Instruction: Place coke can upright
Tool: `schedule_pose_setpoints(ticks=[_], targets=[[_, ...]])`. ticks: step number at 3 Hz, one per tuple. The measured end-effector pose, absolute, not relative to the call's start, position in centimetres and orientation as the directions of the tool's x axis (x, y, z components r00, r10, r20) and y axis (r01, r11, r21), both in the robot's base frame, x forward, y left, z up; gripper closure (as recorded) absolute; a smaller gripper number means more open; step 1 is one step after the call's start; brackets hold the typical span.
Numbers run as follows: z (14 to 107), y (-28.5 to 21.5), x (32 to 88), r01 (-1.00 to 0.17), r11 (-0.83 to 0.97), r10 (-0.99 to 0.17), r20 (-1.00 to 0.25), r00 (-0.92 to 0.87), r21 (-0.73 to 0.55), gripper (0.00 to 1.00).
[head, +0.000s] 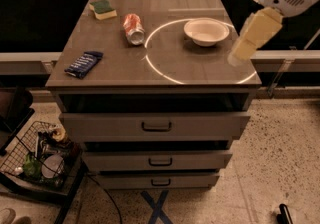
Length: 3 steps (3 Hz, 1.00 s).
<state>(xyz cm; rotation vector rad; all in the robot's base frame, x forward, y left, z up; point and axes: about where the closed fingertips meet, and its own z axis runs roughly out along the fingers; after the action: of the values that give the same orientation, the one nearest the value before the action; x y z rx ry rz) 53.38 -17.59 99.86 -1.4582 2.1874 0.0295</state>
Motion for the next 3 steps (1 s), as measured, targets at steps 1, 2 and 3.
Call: schedule_pose_setpoints(ticks=[1,2,3], targets=[[100.0,-16.1,59.4,-0.822,0.541,-0.774,-0.488,-0.403,-0.179,0.0],[100.3,-14.3,64.0,-0.735,0.661,-0.691,-0.508,-0.515,-0.155,0.0],[100.1,-13.7,64.4,-0.688,0.717,-0.634,-0.517,-0.576,-0.113,0.0]])
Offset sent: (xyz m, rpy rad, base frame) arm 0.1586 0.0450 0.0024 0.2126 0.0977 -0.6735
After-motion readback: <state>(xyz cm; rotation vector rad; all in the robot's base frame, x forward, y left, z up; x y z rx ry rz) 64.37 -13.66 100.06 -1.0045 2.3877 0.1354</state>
